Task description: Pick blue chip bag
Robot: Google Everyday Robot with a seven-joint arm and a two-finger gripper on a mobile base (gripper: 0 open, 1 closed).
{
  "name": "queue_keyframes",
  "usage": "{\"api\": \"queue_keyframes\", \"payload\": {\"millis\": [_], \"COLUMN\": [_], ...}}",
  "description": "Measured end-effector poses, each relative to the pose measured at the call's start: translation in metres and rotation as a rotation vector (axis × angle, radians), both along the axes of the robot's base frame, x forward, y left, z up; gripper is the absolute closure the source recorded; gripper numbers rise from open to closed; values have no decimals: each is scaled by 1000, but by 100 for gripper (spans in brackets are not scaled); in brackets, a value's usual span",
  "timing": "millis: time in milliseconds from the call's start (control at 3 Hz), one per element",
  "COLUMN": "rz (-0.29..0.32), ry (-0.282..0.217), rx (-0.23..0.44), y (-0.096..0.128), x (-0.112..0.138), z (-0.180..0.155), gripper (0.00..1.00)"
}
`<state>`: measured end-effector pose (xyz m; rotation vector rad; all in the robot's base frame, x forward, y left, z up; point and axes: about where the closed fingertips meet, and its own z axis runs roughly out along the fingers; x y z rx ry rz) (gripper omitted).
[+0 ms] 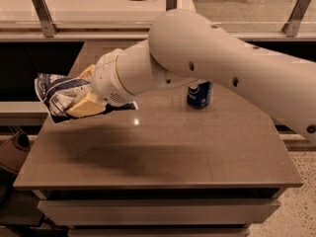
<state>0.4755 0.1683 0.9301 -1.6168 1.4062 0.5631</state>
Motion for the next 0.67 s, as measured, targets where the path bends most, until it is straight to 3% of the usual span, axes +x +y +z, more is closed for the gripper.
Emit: {"api": "queue_keyframes", "payload": {"millis": [667], "rz": [14], "ry": [-40], "rx": [-6], "y": [-1], "x": [-2], "z": [20], "gripper": [100]}}
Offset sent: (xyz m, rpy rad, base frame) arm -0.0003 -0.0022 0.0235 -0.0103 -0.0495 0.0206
